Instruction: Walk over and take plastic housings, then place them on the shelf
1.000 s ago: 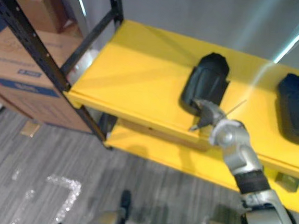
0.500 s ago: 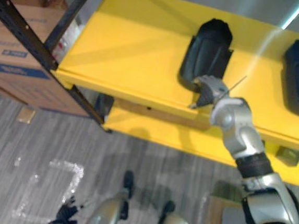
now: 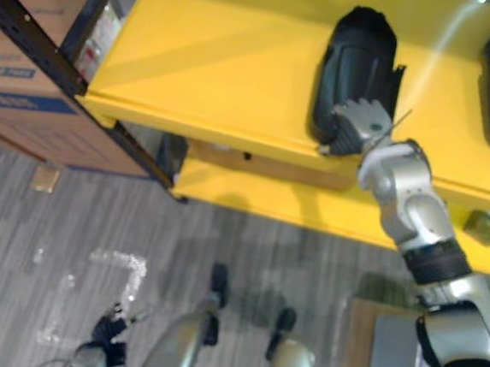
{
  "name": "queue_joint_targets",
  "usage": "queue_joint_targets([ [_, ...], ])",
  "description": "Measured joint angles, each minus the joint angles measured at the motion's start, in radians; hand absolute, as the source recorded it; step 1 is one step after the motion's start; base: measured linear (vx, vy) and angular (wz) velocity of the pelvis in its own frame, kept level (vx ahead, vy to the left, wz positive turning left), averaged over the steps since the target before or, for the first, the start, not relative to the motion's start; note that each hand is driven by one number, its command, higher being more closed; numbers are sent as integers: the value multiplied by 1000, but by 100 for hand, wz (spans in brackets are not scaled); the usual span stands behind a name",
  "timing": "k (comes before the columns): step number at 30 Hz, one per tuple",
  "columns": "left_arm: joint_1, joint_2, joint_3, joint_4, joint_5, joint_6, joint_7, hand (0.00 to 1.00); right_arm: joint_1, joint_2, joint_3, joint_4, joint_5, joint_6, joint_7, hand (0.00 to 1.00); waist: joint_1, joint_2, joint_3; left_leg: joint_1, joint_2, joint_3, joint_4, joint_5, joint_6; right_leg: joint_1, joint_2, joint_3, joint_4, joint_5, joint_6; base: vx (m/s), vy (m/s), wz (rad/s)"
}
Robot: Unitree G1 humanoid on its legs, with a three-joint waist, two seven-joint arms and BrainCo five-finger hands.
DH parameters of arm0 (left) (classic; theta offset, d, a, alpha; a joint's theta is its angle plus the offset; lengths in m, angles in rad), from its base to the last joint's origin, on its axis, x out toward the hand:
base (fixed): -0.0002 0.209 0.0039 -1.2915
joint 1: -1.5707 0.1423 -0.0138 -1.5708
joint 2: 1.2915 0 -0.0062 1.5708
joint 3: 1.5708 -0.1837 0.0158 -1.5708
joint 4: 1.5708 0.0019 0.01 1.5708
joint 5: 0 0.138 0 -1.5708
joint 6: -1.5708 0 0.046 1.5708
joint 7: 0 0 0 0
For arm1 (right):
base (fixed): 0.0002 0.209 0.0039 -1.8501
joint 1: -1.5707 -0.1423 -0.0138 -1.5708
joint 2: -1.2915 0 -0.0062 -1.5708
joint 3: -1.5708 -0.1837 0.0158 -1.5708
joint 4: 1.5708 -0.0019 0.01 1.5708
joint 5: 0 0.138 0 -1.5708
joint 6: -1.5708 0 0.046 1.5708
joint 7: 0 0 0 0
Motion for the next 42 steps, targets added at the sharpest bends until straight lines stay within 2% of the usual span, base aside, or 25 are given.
queue_joint_targets([
  [2, -4, 0, 0, -8, 0, -3, -1, 0, -2, -23, 4, 28, 0, -23, -16, 100, -2, 2, 0, 2, -5, -2, -6, 1, -1, -1, -4, 0, -3, 7, -3, 42, -3, 0],
  [6, -12, 0, -1, -6, -1, -2, -6, 0, -35, -44, 43, 131, 0, -69, -95, 100, -2, 8, 2, 2, -5, -14, -21, 2, -3, -4, -1, -6, -2, 8, 0, -7, -28, 7],
  [8, -16, 0, -4, -11, -2, -3, -7, 0, -63, -76, 67, 172, 0, -103, -121, 100, -2, 26, 2, 3, -5, -21, -50, 1, -6, -7, -2, -24, -10, 9, -2, -21, -32, 21],
  [9, -19, 1, -9, -11, -2, -3, -6, 0, -71, -91, 68, 184, 1, -118, -134, 100, -3, 34, 3, -4, -5, -17, -57, -17, -30, -6, -4, -31, -25, 14, -9, -34, 9, 25],
  [10, -26, 2, -13, -8, -5, -1, -6, 0, -81, -103, 69, 196, 1, -130, -142, 100, -3, 25, 5, -17, -13, -5, -28, -11, -10, -12, -21, -34, -43, 27, -8, -38, 23, 2],
  [11, -26, -1, -17, -7, -19, -1, -7, 0, -93, -111, 74, 207, 0, -138, -154, 100, 5, 27, 8, -37, -12, -13, 54, -3, 21, -24, -26, -28, -43, 31, -1, 7, 21, -18],
  [12, -20, -4, -19, -7, -30, -1, -10, 0, -99, -111, 80, 219, 1, -138, -172, 100, 8, 47, 9, -28, -6, -27, 58, -40, 20, -23, -16, -28, -32, 40, 9, 34, 2, -13],
  [14, -26, 0, -20, -16, -36, -6, -14, 0, -136, -131, 107, 256, 3, -148, -202, 100, 0, 55, 10, -24, -19, -33, 17, -18, 6, -38, -26, -26, -32, 64, 5, 18, 15, 6],
  [18, -40, 1, -30, -14, -39, -3, -22, 0, -177, -137, 118, 329, 22, -152, -203, 100, 2, 71, 17, -25, -20, -49, -15, -18, -2, -39, -20, -36, -43, 71, 4, -49, -16, 18],
  [19, -49, 0, -37, -9, -39, -2, -24, 0, -191, -142, 118, 354, 35, -152, -204, 100, -4, 61, 19, -25, -32, -34, -24, -32, -25, -46, -43, -34, -79, 80, -5, -84, 33, 13],
  [20, -62, -6, -38, -8, -39, -1, -27, 0, -215, -157, 117, 361, 52, -152, -206, 100, 2, 43, 30, -88, -49, -25, 186, -46, 59, -63, -74, -34, -82, 91, 4, -79, 44, -2],
  [21, -58, -12, -38, -7, -39, 0, -29, 0, -229, -157, 118, 368, 52, -152, -209, 100, 10, 60, 30, -99, -37, -33, 255, -120, 66, -69, -67, -31, -83, 97, 10, -42, 30, -21],
  [22, -62, -20, -35, -7, -39, -2, -31, 0, -253, -161, 105, 387, 58, -142, -230, 100, 13, 91, 44, -79, -25, -45, 228, -169, 12, -73, -59, -27, -69, 122, 11, -52, 21, -10],
  [23, -67, -20, -35, -6, -39, -2, -31, 0, -263, -161, 104, 405, 73, -127, -246, 100, 11, 93, 43, -74, -30, -42, 204, -162, 4, -80, -65, -20, -71, 127, 9, -75, 42, 21],
  [24, -69, -20, -37, -16, -39, -9, -34, 0, -304, -163, 104, 473, 78, -86, -253, 100, 12, 99, 45, -68, -39, -41, 162, -133, 1, -83, -71, -26, -79, 146, 3, -93, 33, 42],
  [25, -74, -18, -37, -16, -39, -11, -34, 0, -338, -171, 97, 537, 85, -41, -260, 100, 30, 102, 46, -66, -40, -40, 133, -122, -12, -90, -73, -28, -81, 148, 2, -69, 13, 43],
  [27, -66, -17, -38, -10, -39, -10, -34, 0, -357, -182, 62, 594, 98, 8, -267, 100, 56, 101, 46, -50, -37, -49, 85, -81, -17, -90, -69, -36, -93, 150, 1, -33, -36, 29],
  [29, -28, -17, -57, -10, -39, -8, -34, 0, -381, -187, 56, 618, 149, 43, -281, 100, 64, 101, 46, -42, -22, -53, 42, -32, -20, -91, -54, -52, -94, 151, -1, 7, -81, 17],
  [31, -19, -18, -80, -10, -39, -5, -34, 0, -390, -190, 53, 628, 212, 57, -291, 100, 68, 101, 46, -34, -19, -55, 21, -15, -26, -92, -51, -54, -94, 153, -5, 60, -82, 2],
  [35, -17, -21, -81, -20, -39, -11, -35, 0, -398, -190, 32, 662, 407, 75, -291, 100, 78, 101, 46, -23, -14, -51, 10, -7, -19, -90, -40, -53, -87, 157, -3, 106, -86, -4],
  [39, -17, -21, -80, -24, -39, -12, -35, 0, -425, -190, 25, 683, 405, 72, -288, 100, 83, 101, 46, -10, -8, -51, 1, -7, -19, -88, -36, -54, -70, 143, -11, 80, -63, -1],
  [42, -17, -21, -80, -28, -39, -12, -35, 0, -447, -190, 11, 703, 403, 51, -281, 100, 88, 100, 47, -2, 0, -53, 0, -8, -20, -88, -35, -55, -51, 125, -18, 69, -89, 0],
])
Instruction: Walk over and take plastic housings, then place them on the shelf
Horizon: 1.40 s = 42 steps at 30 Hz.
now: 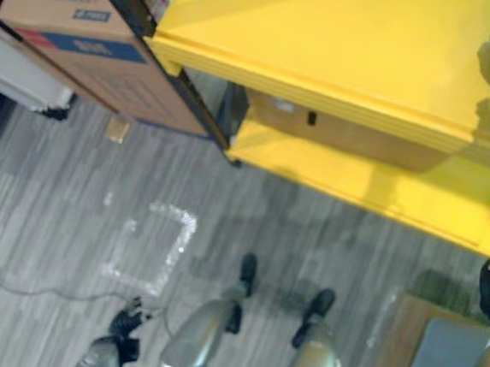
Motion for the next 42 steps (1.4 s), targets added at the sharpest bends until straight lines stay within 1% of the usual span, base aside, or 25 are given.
queue_joint_targets([
  [2, 1, 0, 1, 0, 0, 0, -1, 0, 0, 0, 0, 0, -10, -20, 12, 100, 0, 0, 0, 12, 3, 0, 0, -1, -2, 0, 0, 0, 28, -21, -1, 25, -84, -2],
  [3, 1, 0, 2, 0, 0, 1, -1, 0, 0, 0, 0, 1, -23, -29, 18, 100, 0, -1, 1, 14, 5, 0, 0, -2, -2, 0, 0, 0, 30, -27, -8, 9, -70, -4],
  [4, 1, 0, 3, 0, 0, 1, -1, 0, 0, 0, 4, 1, -45, -47, 19, 100, 1, -3, 2, 15, 9, 1, 0, -2, -4, 0, 1, 0, 32, -32, -10, 2, -50, -4],
  [5, 1, 0, 3, 0, 0, 1, -1, 0, 0, 0, 6, 1, -50, -56, 19, 100, 1, -4, 3, 15, 11, 0, 0, -2, -5, 0, 3, 0, 33, -33, -10, -1, -67, -3],
  [7, 1, 1, 4, 0, 0, 1, -7, 0, 0, -4, 11, 0, -96, -95, 19, 100, 1, -9, 6, 15, 17, -1, -3, -1, -8, -1, 12, 0, 32, -34, -12, 1, -71, -1],
  [8, 1, 1, 4, -1, 1, 1, -10, 0, 0, -8, 19, -1, -112, -106, 19, 100, 2, -10, 6, 15, 19, -1, -3, -1, -8, -1, 13, 0, 32, -35, -12, 12, -63, 0],
  [10, 3, 3, 12, -3, 1, 1, -15, 0, 0, -22, 47, -6, -170, -163, 18, 100, 4, -23, 14, 16, 24, 0, -4, 0, -11, -1, 17, -1, 32, -34, -12, 25, -52, -2],
  [11, 3, 5, 13, -4, 2, 1, -16, 0, 0, -24, 55, -7, -185, -175, 19, 100, 4, -27, 17, 16, 25, 0, -5, 0, -11, -1, 18, -1, 32, -34, -12, 34, -53, -2],
  [13, 3, 14, 13, -16, 3, 4, -18, 0, 0, -37, 76, -11, -231, -225, 19, 100, 5, -42, 27, 17, 29, 0, -5, 2, -14, -1, 21, -3, 32, -32, -10, 44, -60, -1],
  [16, 3, 27, 13, -30, 3, 4, -21, 0, 0, -51, 98, -41, -274, -267, 19, 100, 10, -48, 30, 17, 31, -1, -6, 1, -14, 0, 24, -3, 32, -31, -10, 50, -49, 0],
  [17, 3, 35, 14, -31, 3, 3, -21, 0, 0, -54, 106, -54, -298, -292, 18, 100, 11, -50, 31, 17, 33, -1, -6, 1, -14, 0, 25, -3, 32, -31, -10, 52, -45, 0],
  [18, 3, 40, 15, -32, 3, 3, -21, 0, 0, -55, 113, -57, -317, -302, 17, 100, 12, -53, 33, 18, 34, -1, -6, 1, -14, 1, 26, -3, 32, -31, -10, 47, -47, -1],
  [20, 3, 42, 42, -32, 5, 3, -21, 0, 0, -57, 140, -72, -375, -340, 11, 100, 18, -66, 41, 23, 39, -1, -13, 2, -15, 4, 33, -4, 30, -32, -11, 46, -51, -1],
  [22, 3, 42, 46, -32, 5, 3, -21, 0, 0, -57, 144, -77, -402, -360, 6, 100, 18, -72, 44, 24, 40, -2, -13, 2, -15, 7, 34, -6, 28, -32, -12, 30, -32, 4],
  [23, 3, 42, 45, -32, 5, 3, -21, 0, 1, -59, 149, -81, -434, -379, -9, 100, 18, -77, 47, 24, 41, -4, -13, 2, -16, 12, 36, -10, 25, -33, -12, 24, -27, 7],
  [25, 3, 43, 48, -31, 6, 3, -21, 0, 6, -61, 156, -87, -458, -400, -15, 100, 19, -87, 45, 24, 41, -6, -13, 2, -16, 15, 36, -15, 22, -33, -13, 26, -28, 6],
  [27, 3, 49, 48, -31, 8, 3, -21, 0, 19, -61, 160, -99, -479, -405, -25, 100, 22, -100, 45, 23, 42, -8, -13, 1, -18, 17, 41, -17, 20, -33, -13, 25, -34, 3],
  [31, 3, 85, 51, -30, 12, 2, -21, 0, 55, -61, 164, -125, -539, -428, -31, 100, 24, -127, 43, 22, 44, -9, -14, 0, -19, 18, 46, -19, 16, -33, -13, 29, -31, 1],
  [35, 3, 90, 51, -29, 12, 1, -21, 0, 58, -66, 164, -126, -557, -429, -39, 100, 25, -129, 43, 22, 44, -10, -14, 0, -19, 19, 46, -19, 15, -33, -13, 8, -6, 0],
  [37, 3, 90, 51, -28, 12, 1, -21, 0, 65, -83, 164, -126, -574, -446, -48, 100, 27, -130, 42, 22, 45, -10, -14, 0, -19, 19, 48, -19, 15, -33, -14, 0, 0, 0],
  [40, 3, 93, 51, -25, 12, 1, -21, 0, 92, -92, 162, -132, -574, -447, -48, 100, 27, -140, 37, 22, 47, -10, -15, 0, -19, 19, 50, -20, 15, -34, -15, 11, -10, 0],
  [41, 3, 99, 51, -25, 12, 1, -21, 0, 108, -105, 162, -141, -569, -448, -48, 0, 27, -145, 34, 22, 47, -10, -16, 0, -19, 20, 50, -21, 14, -34, -15, 0, 0, 0],
  [42, 3, 100, 51, -25, 12, 1, -21, 0, 111, -106, 162, -141, -569, -448, -48, 0, 27, -147, 33, 22, 47, -10, -16, 0, -19, 20, 50, -20, 14, -34, -15, 35, -26, 0],
])
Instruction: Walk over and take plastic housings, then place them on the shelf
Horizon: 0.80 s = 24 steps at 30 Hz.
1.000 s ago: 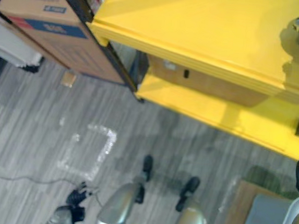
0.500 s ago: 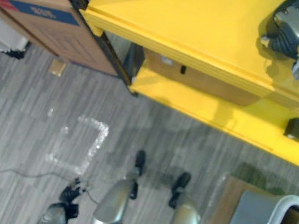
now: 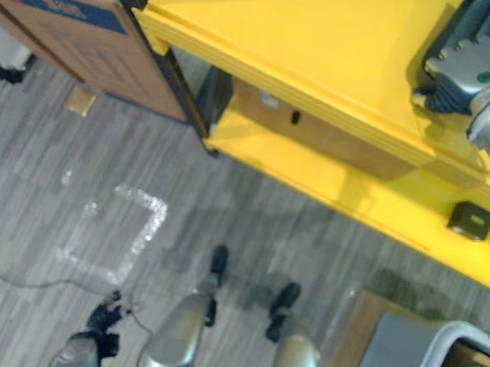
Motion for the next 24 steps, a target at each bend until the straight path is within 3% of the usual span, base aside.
queue_joint_targets([
  [6, 0, 20, 6, -1, 0, -1, 0, 0, 53, -13, -24, -6, 20, 12, -1, 0, -3, -18, -10, 3, 0, 1, 0, 0, 0, 6, 0, 0, -6, 2, 0, 0, 0, 0],
  [17, 0, 20, 7, -9, 0, 0, -1, 0, 88, -15, -78, -7, 19, 73, -25, 0, -7, -19, -11, 13, 0, 9, -2, 0, 0, 16, 0, 5, -23, 13, 0, 3, -3, -1],
  [24, 1, 20, 9, -9, -1, -1, -1, 0, 136, -15, -138, -7, -21, 169, -50, 0, -7, -19, -11, 36, -1, 12, -17, 1, -2, 35, 0, 9, -30, 13, 1, 30, -15, -1],
])
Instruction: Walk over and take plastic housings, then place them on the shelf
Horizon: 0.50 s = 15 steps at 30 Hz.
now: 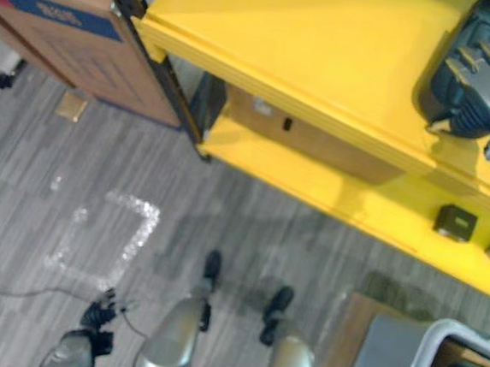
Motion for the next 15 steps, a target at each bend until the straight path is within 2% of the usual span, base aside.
queue_joint_targets([
  [2, 0, 0, 2, 0, 0, 1, -1, 0, 16, 0, -34, 1, 0, 41, -1, 0, -1, 0, 0, 0, 0, 2, -2, 0, 0, -1, 0, 3, -3, 1, 1, 34, -18, -2],
  [8, 0, 0, 3, -6, -1, 2, -6, 0, 43, 0, -93, -2, 4, 80, -43, 0, -8, 0, 0, 2, -1, 4, -3, 0, 0, 0, 0, 6, -5, 2, 3, 37, -19, -1],
  [13, 16, -3, 3, -5, -2, 0, -8, 0, 102, 2, -189, -27, 218, 79, -135, 0, -24, -9, -15, 20, -2, 9, -15, 0, 0, 13, 1, 8, -15, 2, 4, 16, -6, -2],
  [15, 38, -5, 3, -5, -5, -1, -8, 0, 179, 3, -290, -90, 300, 74, -177, 0, -33, -21, -38, 20, -3, 16, -16, -3, -1, 14, 1, 13, -25, 4, 8, 68, -18, -8],
])
